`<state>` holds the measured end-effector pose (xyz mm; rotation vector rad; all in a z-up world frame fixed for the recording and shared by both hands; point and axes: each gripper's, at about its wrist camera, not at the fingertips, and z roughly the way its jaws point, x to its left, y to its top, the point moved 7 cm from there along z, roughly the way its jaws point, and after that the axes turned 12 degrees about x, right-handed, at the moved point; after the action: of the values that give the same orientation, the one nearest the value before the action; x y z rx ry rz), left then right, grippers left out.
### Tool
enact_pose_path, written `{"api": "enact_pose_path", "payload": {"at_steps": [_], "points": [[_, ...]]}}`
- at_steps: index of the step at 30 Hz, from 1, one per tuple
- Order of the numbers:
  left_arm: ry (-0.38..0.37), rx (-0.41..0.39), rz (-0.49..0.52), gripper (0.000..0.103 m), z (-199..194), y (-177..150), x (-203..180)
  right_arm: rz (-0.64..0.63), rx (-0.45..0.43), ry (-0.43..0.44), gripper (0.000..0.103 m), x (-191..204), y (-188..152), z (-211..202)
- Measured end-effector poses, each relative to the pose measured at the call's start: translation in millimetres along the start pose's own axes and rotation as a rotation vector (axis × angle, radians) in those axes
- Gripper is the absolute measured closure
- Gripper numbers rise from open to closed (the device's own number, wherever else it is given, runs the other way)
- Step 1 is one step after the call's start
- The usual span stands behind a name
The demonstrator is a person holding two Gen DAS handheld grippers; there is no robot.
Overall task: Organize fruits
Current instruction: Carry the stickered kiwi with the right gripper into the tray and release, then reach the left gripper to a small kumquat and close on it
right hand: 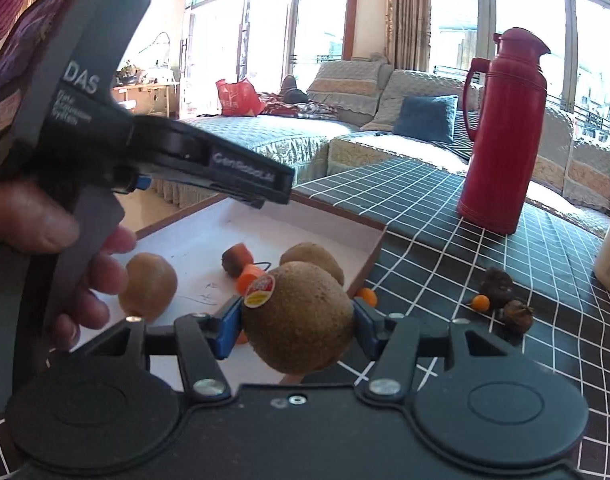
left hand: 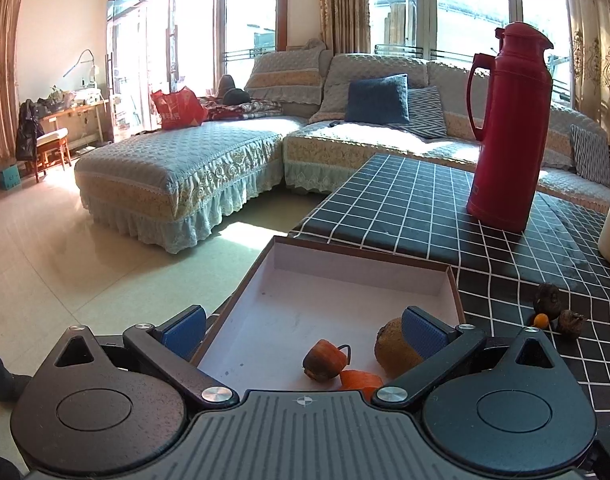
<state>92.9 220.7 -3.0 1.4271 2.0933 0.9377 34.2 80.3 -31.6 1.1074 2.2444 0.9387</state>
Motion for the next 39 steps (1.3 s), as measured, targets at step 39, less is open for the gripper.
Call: {"api": "enact_pose_path", "payload": {"at_steps": [39], "points": [[-0.042,0.016,0.115,0.000,-13,-20,-49,0.395,-0.103,-0.178,0.007,-156,-94,-103]]}}
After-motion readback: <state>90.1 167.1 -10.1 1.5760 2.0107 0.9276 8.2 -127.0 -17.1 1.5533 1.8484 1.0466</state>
